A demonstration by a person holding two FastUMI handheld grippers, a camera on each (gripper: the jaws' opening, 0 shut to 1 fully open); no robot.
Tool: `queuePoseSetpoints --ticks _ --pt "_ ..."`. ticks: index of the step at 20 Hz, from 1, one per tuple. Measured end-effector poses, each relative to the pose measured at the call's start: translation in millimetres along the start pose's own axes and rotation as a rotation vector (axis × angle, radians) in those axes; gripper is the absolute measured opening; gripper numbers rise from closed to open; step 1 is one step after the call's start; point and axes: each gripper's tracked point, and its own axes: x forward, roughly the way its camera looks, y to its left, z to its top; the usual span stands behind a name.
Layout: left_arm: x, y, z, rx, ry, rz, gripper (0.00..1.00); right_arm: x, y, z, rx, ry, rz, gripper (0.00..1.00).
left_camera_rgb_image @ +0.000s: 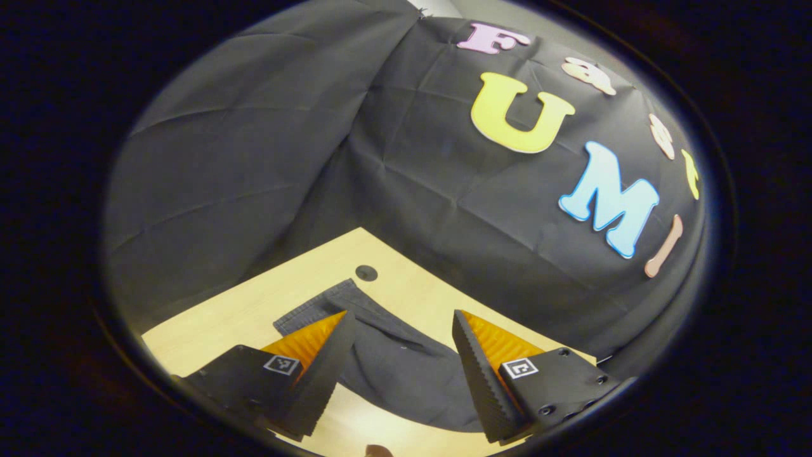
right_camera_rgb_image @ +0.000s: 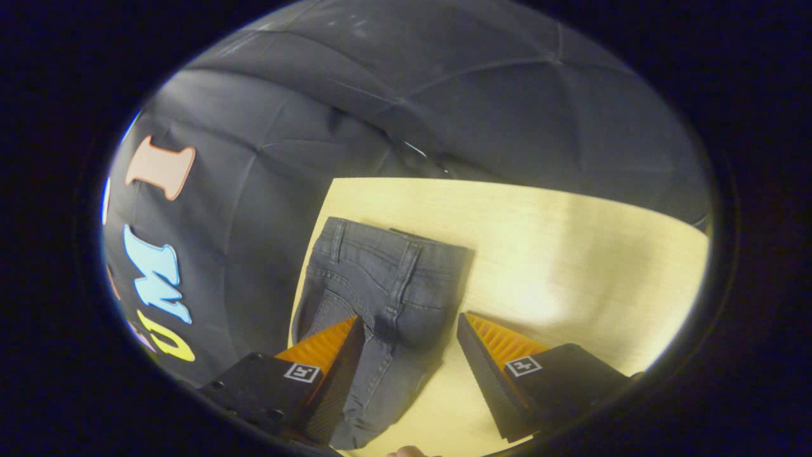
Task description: Grasp the waist and the cuffs of the jeans and fold them to make the two legs overlap; first hold the waist and fold one-third of the jeans toward the cuffs, then hold the cuffs and fold the remaining one-third in the same direction to finish folding.
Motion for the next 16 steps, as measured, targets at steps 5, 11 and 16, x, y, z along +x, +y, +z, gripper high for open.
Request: queuePoseSetpoints --ticks 5,11,16 --pt "-19.1 -9.7 19.3 0.168 -0.114 -0.025 1.00 15.4 0.5 -2.9 0.038 -0.048 0.001 0.74" --pt "-43.1 -21.4 -0.5 0.207 -0.115 -0.083 1.00 -4.5 -1.3 -0.5 -0.061 -0.025 0.042 0.15" --pt "-63.9 -37.1 -3.7 0.227 -0.141 -0.120 1.00 -57.4 32.1 11.6 -0.252 -0.114 0.067 0.09"
